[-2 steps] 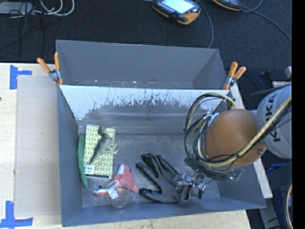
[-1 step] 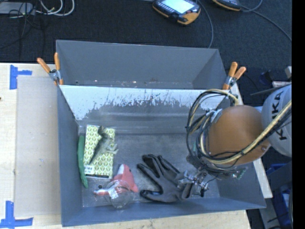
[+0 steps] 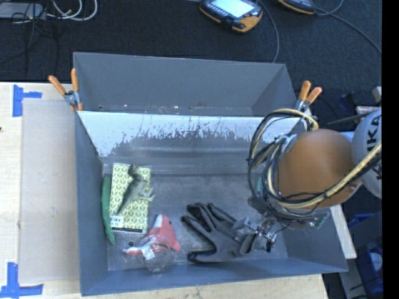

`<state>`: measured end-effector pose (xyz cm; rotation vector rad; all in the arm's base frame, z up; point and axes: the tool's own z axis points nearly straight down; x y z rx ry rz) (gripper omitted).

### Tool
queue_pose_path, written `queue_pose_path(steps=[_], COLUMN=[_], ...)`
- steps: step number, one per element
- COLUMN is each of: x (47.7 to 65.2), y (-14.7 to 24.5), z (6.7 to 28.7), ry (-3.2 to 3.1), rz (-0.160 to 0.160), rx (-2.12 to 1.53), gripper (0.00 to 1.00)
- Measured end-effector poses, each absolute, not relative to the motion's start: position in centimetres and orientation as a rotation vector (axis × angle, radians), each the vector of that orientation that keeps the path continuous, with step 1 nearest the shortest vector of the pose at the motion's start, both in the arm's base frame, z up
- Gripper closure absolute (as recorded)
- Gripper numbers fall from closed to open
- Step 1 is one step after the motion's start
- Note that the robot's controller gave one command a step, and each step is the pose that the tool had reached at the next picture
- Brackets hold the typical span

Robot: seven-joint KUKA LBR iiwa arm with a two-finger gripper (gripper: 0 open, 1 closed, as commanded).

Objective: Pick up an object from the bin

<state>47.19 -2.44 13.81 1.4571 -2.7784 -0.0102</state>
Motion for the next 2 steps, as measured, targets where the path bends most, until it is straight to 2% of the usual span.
queue_pose_path(steps=[2], x=[47.2], y=[-2.4], z=[16.0], ry=[-2.779], rz=[-0.013], rx=[1.454], gripper=[1.00])
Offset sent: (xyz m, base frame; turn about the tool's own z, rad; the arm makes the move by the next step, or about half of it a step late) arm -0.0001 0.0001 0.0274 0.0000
